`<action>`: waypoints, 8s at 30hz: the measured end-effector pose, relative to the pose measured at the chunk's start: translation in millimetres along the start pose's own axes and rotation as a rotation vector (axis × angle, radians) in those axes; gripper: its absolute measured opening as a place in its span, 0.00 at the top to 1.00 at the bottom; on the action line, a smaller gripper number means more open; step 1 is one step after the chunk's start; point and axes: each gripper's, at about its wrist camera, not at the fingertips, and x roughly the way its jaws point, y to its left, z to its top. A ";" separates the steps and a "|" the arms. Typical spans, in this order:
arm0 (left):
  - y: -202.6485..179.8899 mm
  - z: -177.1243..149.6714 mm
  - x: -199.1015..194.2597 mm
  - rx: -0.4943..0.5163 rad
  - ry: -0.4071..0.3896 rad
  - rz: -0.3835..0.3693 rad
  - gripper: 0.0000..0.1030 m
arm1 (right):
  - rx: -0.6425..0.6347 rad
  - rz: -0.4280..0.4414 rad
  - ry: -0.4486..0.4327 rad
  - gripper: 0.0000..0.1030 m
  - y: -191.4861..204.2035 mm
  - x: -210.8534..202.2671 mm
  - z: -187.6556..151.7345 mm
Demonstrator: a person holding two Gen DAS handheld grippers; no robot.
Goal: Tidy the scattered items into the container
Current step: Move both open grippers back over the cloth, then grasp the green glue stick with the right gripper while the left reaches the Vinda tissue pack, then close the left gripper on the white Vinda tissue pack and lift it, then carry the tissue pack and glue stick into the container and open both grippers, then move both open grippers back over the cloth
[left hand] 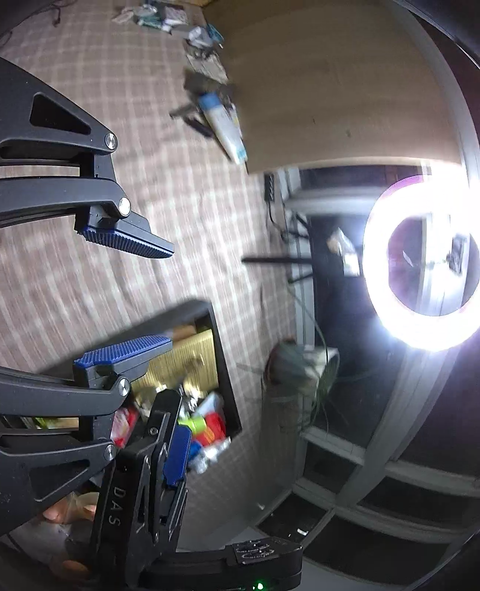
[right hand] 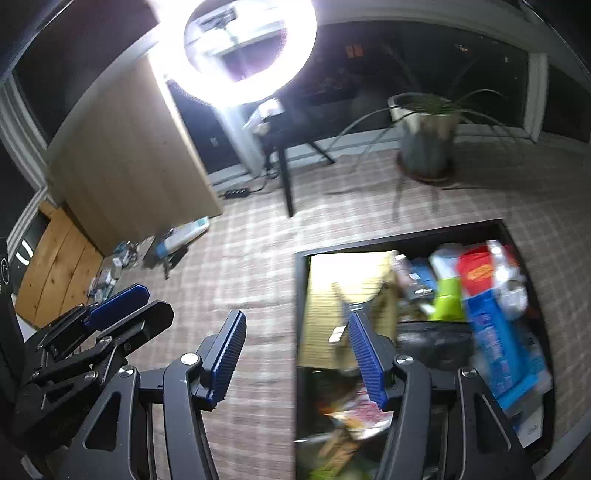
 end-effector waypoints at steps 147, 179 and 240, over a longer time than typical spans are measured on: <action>304.8 -147.7 -0.9 -0.377 0.212 0.225 0.47 | -0.226 0.104 0.378 0.87 231.8 188.8 -79.8; -103.3 21.1 107.0 0.012 0.149 -0.152 0.47 | 0.157 -0.044 0.058 0.87 -109.4 -2.7 -16.7; 132.7 -121.6 -141.7 -0.117 -0.034 0.235 0.18 | -0.107 -0.095 -0.101 0.37 155.8 -26.1 -94.0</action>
